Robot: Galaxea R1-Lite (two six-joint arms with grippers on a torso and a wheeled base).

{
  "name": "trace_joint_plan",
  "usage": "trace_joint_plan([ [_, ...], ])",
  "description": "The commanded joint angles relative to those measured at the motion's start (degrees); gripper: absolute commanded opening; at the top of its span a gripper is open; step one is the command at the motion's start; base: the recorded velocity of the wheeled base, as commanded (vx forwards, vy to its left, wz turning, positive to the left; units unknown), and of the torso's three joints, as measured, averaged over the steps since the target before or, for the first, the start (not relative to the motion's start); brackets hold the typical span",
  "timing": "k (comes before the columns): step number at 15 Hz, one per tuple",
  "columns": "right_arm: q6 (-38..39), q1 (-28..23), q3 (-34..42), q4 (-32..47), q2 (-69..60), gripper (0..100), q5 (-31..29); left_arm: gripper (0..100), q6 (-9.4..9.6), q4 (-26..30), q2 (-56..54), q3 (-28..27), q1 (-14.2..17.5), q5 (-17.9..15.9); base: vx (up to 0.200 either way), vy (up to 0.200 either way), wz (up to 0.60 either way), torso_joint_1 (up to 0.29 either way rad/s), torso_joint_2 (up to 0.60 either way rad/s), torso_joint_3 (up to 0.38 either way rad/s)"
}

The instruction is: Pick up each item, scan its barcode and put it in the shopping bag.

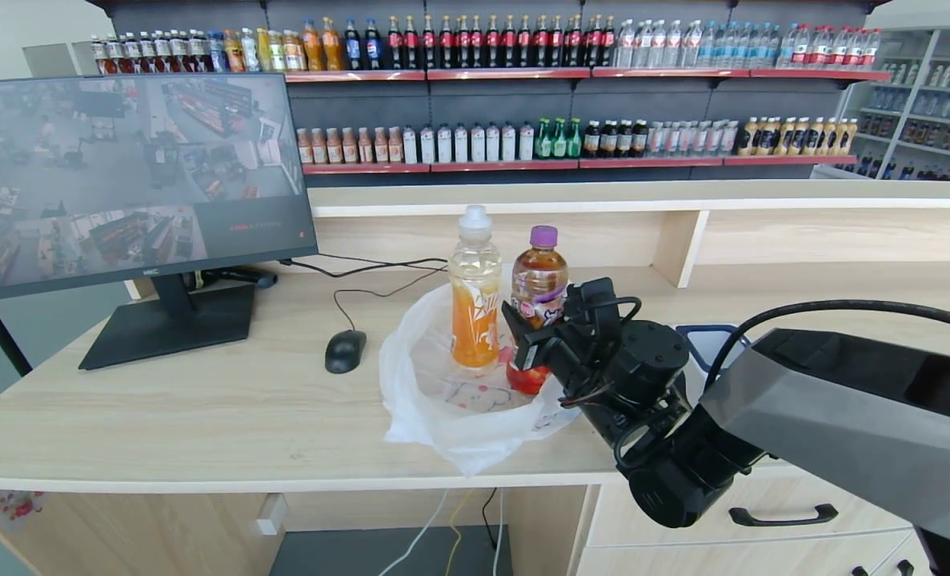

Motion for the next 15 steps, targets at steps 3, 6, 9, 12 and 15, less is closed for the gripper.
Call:
trace_joint_plan([
  [3,-0.1,-0.3,0.1,0.3,1.1,0,0.0,100,0.06,0.0,0.0,0.0,0.0,0.0,0.000,0.000,0.00,0.000,0.00,0.000],
  [6,-0.1,-0.2,0.7,0.3,1.6,0,0.0,100,0.06,0.0,0.0,-0.1,0.0,0.0,0.000,0.000,0.00,0.000,0.00,0.000],
  [9,-0.1,-0.1,0.9,0.3,1.8,0,0.0,100,0.06,0.0,0.0,0.0,0.0,0.0,0.000,0.000,0.00,0.000,0.00,0.000],
  [12,-0.1,-0.2,2.2,0.3,1.6,0,0.0,100,0.06,0.0,0.0,0.0,0.0,0.0,0.000,0.000,0.00,0.000,0.00,0.000],
  [15,-0.1,-0.1,2.2,0.3,1.6,0,0.0,100,0.06,0.0,0.0,0.0,0.0,0.0,0.000,0.000,0.00,0.000,0.00,0.000],
])
